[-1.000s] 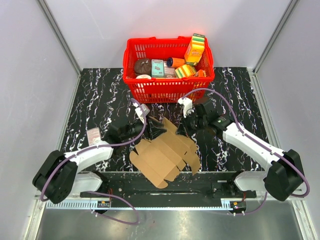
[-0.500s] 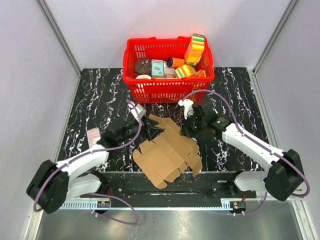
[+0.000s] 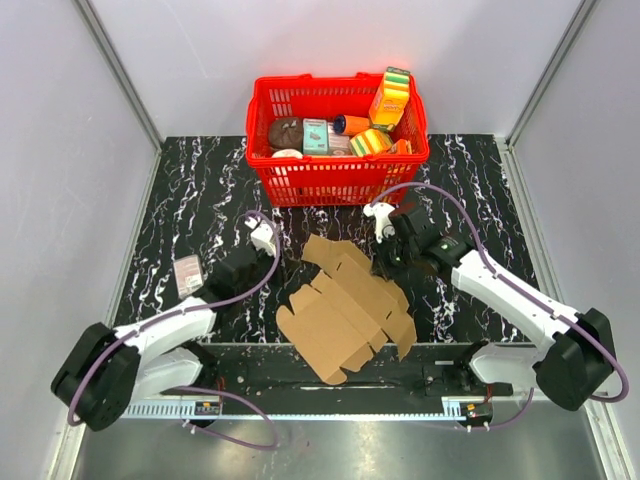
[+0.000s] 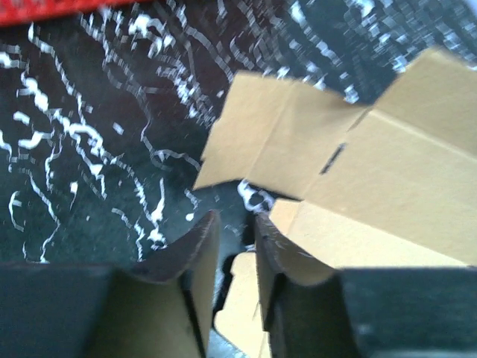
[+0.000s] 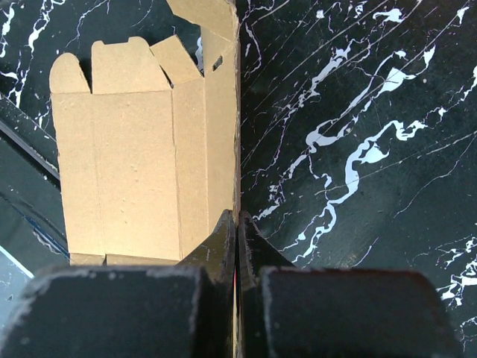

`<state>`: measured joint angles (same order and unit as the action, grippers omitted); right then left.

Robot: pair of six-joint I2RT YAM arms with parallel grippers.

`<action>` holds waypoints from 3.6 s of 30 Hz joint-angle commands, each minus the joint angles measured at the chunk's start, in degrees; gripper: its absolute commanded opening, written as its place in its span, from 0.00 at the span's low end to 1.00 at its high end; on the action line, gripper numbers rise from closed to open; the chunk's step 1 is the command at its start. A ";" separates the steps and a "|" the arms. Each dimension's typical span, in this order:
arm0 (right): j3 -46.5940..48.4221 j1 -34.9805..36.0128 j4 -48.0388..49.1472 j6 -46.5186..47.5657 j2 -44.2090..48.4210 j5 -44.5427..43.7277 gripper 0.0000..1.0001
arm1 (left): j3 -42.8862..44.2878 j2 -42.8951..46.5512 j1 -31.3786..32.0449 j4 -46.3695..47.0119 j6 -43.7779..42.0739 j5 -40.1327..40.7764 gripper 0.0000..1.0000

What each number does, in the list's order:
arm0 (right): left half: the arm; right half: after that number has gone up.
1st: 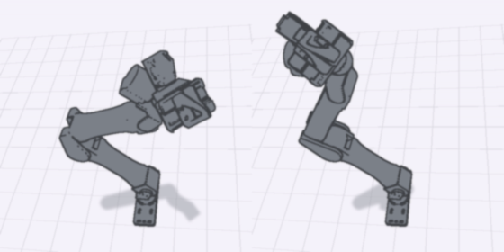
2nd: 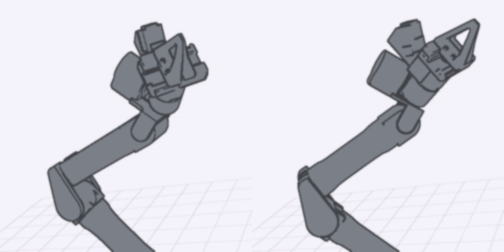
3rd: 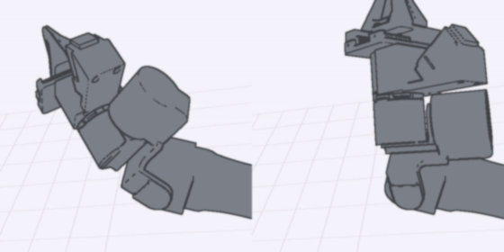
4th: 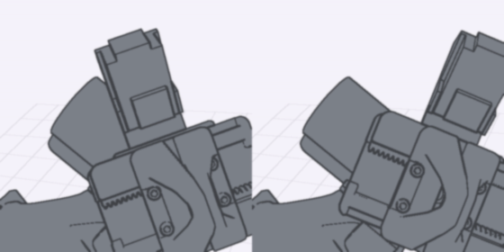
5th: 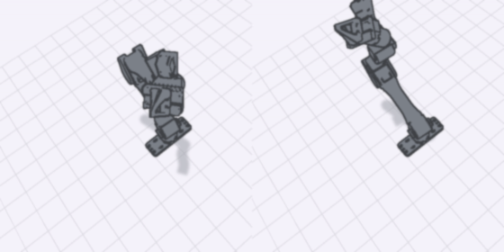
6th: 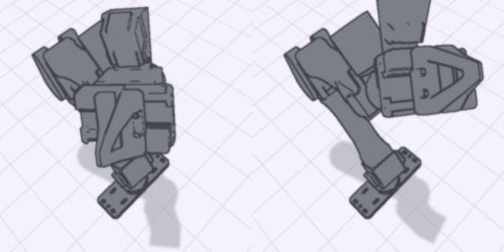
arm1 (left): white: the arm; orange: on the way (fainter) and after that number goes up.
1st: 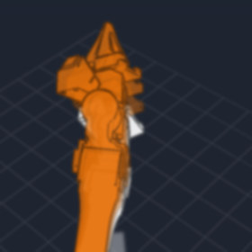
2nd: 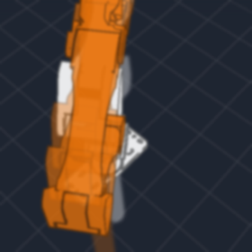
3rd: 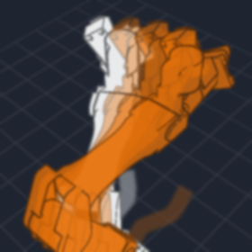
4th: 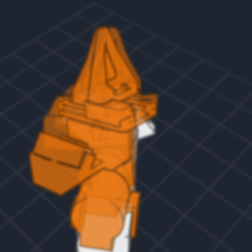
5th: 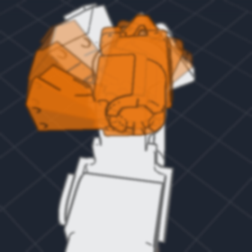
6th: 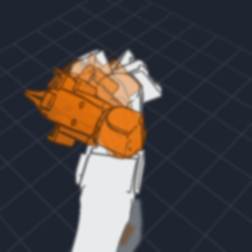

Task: Fold the paper box

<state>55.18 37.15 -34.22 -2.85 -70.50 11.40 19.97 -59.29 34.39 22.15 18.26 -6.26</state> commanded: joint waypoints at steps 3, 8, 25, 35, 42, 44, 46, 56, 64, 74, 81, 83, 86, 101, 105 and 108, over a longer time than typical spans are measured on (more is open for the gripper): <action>3.01 0.47 -1.03 0.13 2.91 0.29 0.00 | 2.53 -9.77 -0.38 -0.71 1.34 3.80 0.02; 2.92 0.56 -0.94 0.04 3.61 1.08 0.00 | 5.60 -16.46 -0.29 -0.18 1.16 2.92 0.00; 2.22 0.56 0.99 -0.75 2.91 1.26 0.00 | 11.76 -25.44 2.17 -0.71 -0.33 -4.37 0.00; 2.21 0.56 1.87 -1.46 1.86 1.00 0.00 | 13.43 -25.79 4.54 -1.85 -1.48 -5.16 0.00; 1.86 0.47 1.78 -1.45 0.98 0.64 0.00 | 13.70 -26.05 7.09 -1.67 -1.65 -5.87 0.00; 1.78 0.56 1.79 -1.37 0.89 0.64 0.00 | 14.05 -26.49 7.62 -2.11 -1.65 -5.78 0.00; 1.69 0.56 1.87 -1.45 0.72 0.47 0.00 | 14.22 -26.67 8.32 -2.29 -1.65 -5.69 0.00; 1.60 0.56 2.49 -1.72 -0.52 0.82 0.00 | 14.13 -27.19 11.40 -1.94 -0.25 -5.07 0.00; 1.51 0.47 2.14 -1.63 -0.95 -0.14 0.00 | 14.49 -27.12 12.19 -2.29 0.46 -3.32 0.00; 2.30 0.47 -0.32 1.18 -0.61 -5.78 0.00 | 9.57 -3.93 11.93 -8.43 -2.26 6.07 0.33; 2.48 0.65 -0.76 8.19 2.29 -3.33 0.02 | 8.77 10.49 9.56 -12.13 -3.94 17.33 0.52; 1.87 1.00 -0.68 10.75 3.52 -2.00 0.03 | 8.86 10.68 6.93 -12.66 -3.06 17.34 0.56; 1.34 1.17 -0.76 14.88 6.94 0.46 0.03 | 9.30 9.28 2.53 -13.62 -1.31 15.41 0.60; 2.66 1.61 -5.16 21.13 6.86 9.08 0.00 | 10.79 -1.61 -8.38 -7.83 0.55 8.03 0.69; 2.30 1.61 -4.11 21.13 7.48 10.05 0.00 | 11.41 -5.39 -8.38 -4.15 -0.68 0.48 0.74; 2.39 1.79 -3.93 21.22 7.31 9.87 0.00 | 11.41 -8.03 -8.38 -1.77 -1.30 -7.34 0.75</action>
<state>55.44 38.24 -38.85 17.08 -64.14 19.38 28.80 -65.06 26.17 13.26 18.59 -1.72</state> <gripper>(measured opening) 0.012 0.744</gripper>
